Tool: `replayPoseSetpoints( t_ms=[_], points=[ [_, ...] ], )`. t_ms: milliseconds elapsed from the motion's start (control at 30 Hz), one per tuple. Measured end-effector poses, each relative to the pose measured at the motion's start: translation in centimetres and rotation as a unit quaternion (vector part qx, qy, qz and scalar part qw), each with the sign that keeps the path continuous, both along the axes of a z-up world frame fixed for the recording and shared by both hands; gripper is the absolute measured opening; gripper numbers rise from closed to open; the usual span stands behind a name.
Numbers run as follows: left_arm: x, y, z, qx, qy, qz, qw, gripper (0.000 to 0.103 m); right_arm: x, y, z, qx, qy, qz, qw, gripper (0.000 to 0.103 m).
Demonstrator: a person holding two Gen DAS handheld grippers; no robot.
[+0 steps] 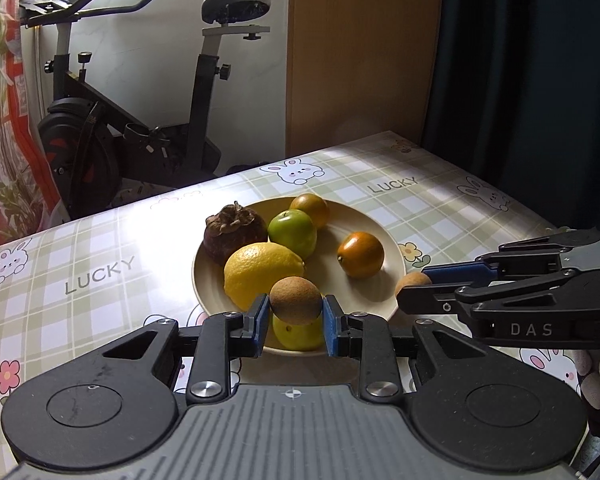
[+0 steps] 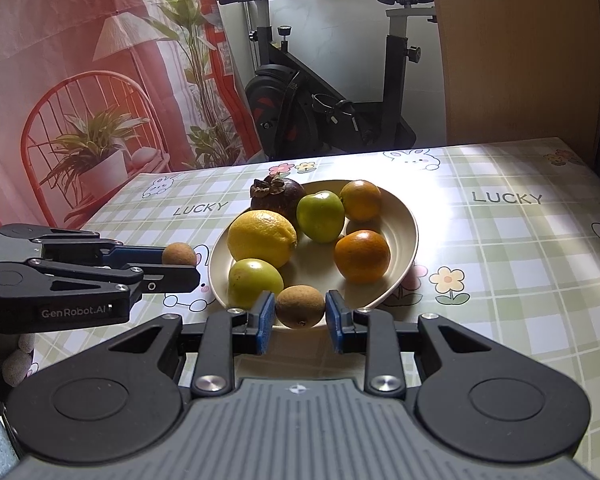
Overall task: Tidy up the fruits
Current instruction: 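Lower the kiwi onto the plate and open the right gripper, then withdraw the right tool and move it to the tangerines on the cloth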
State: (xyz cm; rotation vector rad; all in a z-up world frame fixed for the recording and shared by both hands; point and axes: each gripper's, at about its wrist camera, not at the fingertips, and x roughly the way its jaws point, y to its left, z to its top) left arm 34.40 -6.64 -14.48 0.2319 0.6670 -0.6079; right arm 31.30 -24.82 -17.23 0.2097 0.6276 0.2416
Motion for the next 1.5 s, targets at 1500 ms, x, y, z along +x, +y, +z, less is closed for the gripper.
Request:
replayPoseSetpoints(
  t_ms=[1500],
  points=[
    [6.5,-5.6,-2.0,0.003,0.075,-0.009,0.9971,0.030,5.5,-0.6,-3.6,-0.094,-0.020,0.051,0.994,0.031]
  ],
)
